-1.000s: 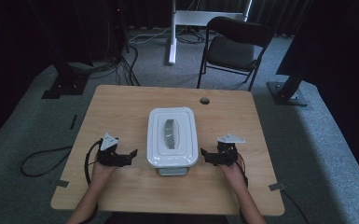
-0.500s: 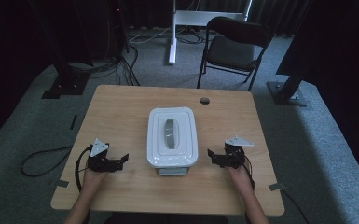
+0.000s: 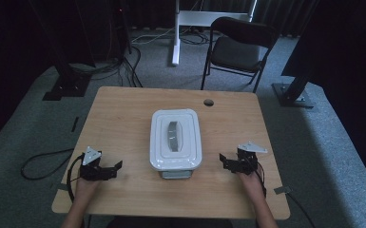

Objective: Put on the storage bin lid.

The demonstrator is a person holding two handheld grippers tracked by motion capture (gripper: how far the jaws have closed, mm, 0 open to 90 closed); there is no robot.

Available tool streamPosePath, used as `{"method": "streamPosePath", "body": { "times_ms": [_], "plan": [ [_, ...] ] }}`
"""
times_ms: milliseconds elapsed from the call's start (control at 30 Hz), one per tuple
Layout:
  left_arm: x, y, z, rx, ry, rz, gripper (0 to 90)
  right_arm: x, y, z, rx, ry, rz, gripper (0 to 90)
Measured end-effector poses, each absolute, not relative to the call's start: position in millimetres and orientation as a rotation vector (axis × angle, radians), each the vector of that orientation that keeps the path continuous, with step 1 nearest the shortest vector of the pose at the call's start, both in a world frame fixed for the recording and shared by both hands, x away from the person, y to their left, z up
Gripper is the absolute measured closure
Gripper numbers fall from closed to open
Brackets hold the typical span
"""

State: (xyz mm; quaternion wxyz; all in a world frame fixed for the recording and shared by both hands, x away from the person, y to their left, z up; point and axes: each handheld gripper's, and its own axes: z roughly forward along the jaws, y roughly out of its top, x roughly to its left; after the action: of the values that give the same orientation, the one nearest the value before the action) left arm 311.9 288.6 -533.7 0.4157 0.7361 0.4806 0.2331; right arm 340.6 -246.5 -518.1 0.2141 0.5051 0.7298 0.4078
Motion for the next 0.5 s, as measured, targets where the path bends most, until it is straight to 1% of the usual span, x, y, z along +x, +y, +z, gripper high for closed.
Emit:
{"method": "streamPosePath", "body": {
  "times_ms": [500],
  "plan": [
    [298, 306, -538, 1.854, 1.279, 0.600, 0.3, 326, -274, -525, 1.463, 1.960, 1.060, 12.1]
  ]
}}
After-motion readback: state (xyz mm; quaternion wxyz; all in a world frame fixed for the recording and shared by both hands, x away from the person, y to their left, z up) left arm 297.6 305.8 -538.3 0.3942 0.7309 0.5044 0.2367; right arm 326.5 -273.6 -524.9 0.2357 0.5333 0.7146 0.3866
